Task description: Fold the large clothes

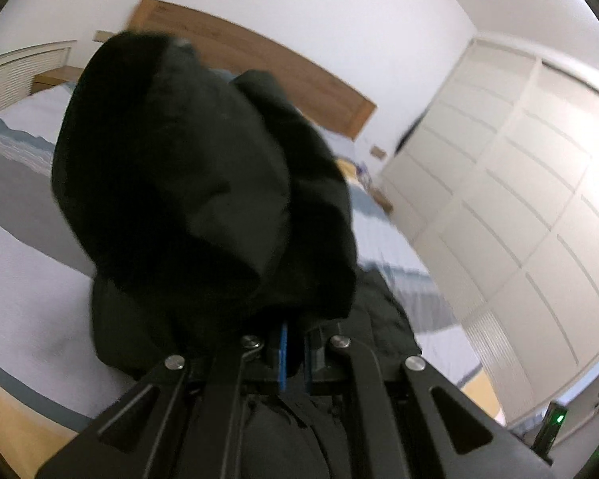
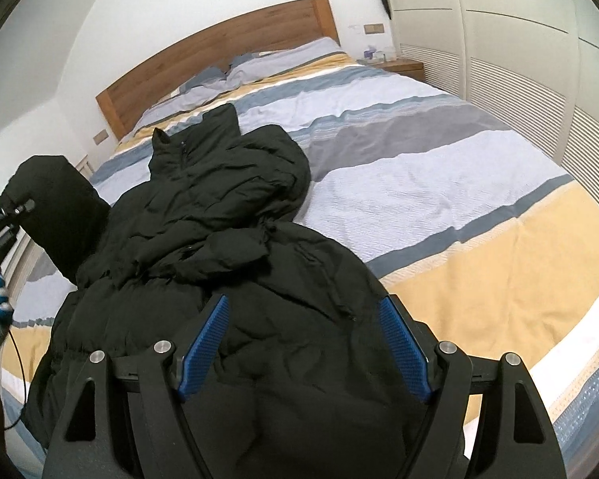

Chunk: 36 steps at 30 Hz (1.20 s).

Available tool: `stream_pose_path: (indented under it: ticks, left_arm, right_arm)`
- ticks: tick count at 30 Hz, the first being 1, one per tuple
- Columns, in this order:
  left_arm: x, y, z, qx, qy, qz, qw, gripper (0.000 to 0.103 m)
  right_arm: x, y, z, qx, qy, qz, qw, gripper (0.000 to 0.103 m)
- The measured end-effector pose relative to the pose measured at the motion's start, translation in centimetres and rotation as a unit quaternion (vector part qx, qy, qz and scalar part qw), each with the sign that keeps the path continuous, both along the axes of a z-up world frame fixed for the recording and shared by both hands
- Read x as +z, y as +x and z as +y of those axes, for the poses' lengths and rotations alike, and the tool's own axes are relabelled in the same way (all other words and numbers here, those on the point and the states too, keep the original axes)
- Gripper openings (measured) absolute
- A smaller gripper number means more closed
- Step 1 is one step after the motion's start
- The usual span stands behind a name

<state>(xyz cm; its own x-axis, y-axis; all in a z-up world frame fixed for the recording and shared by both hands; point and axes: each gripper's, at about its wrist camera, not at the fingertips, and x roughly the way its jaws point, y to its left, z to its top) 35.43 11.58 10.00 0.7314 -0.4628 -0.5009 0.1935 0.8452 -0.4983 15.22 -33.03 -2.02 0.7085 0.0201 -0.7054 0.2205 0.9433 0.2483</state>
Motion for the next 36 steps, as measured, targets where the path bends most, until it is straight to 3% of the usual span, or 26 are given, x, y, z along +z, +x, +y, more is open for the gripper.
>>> stream_pose_path:
  ticks: [10,17,28,33,36]
  left_arm:
    - [-5.6,0.7,-6.9,-0.052,0.075,0.063,0.9938,0.005]
    - [-7.9,-1.1,-6.8,-0.064,0.105,0.084,0.9889,0.010]
    - [-8.5,-3.0,-7.7,-0.071,0.140,0.105,0.9820,0.022]
    - [-7.6,-4.4,-8.0,-0.084,0.134,0.100,0.9824,0.045]
    - [-6.6,-5.3,-8.0,-0.090,0.134,0.090,0.9827,0.046]
  right_arm:
    - [-0.5,-0.2,0.0,0.001,0.003,0.004,1.000,0.077]
    - [-0.7,-0.1,-0.1,0.003,0.008,0.004,1.000,0.077]
    - [0.4,-0.6,1.1,0.018,0.006,-0.005,1.000,0.077]
    - [1.2,-0.8,1.7,0.025,0.003,-0.011,1.000,0.077]
    - [1.7,-0.9,2.1,0.030,0.002,-0.015,0.999,0.077]
